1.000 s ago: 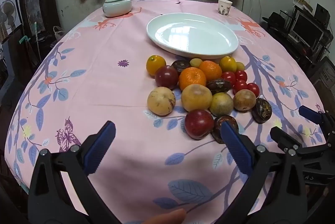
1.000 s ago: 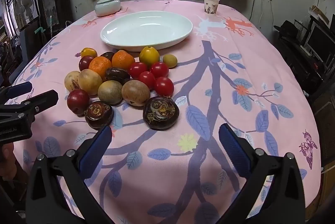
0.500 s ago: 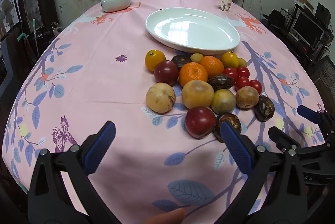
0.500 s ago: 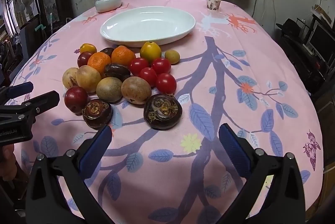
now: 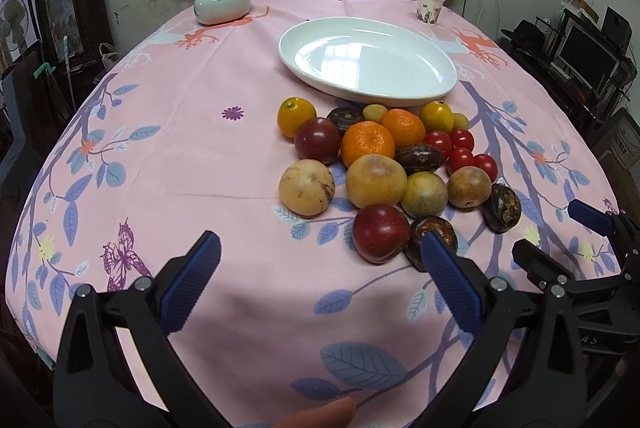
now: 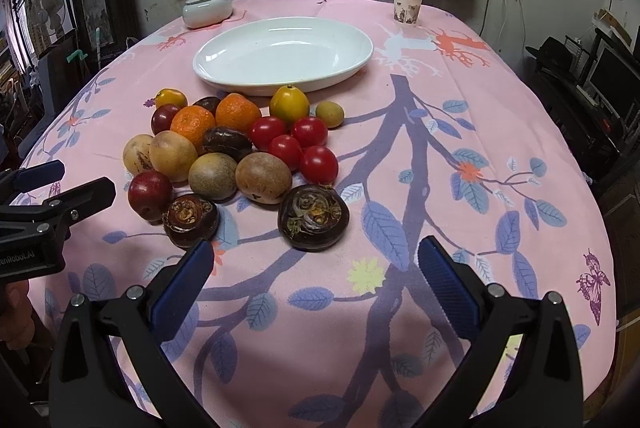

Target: Organize fruits

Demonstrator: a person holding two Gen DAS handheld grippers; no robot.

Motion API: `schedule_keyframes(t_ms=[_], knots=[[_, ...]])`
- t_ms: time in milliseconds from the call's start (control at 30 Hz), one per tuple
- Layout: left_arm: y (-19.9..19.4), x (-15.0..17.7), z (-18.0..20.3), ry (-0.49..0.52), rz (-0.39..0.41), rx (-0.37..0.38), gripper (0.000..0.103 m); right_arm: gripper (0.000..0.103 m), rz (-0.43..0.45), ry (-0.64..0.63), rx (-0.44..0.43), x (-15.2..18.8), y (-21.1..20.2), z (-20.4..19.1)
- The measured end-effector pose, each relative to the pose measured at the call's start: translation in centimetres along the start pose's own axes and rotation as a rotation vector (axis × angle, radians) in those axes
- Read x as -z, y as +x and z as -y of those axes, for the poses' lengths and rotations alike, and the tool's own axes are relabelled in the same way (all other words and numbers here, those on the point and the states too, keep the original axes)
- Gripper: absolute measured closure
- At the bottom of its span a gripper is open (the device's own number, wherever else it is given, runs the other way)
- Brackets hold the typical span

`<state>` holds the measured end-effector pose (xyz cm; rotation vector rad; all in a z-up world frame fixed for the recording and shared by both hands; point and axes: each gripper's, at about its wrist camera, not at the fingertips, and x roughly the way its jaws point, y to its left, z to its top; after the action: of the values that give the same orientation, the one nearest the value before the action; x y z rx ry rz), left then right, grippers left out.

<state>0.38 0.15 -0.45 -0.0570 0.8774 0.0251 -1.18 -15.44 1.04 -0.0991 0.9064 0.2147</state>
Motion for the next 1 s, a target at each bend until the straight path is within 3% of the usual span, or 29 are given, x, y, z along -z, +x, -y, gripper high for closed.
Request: schedule_keyframes(t_ms=[1000], knots=[[0.16,0.24,0.34,0.008,-0.012,0.009,0.002,0.001,-0.009,-0.003,-0.008,0.33,0.1,-0.21]])
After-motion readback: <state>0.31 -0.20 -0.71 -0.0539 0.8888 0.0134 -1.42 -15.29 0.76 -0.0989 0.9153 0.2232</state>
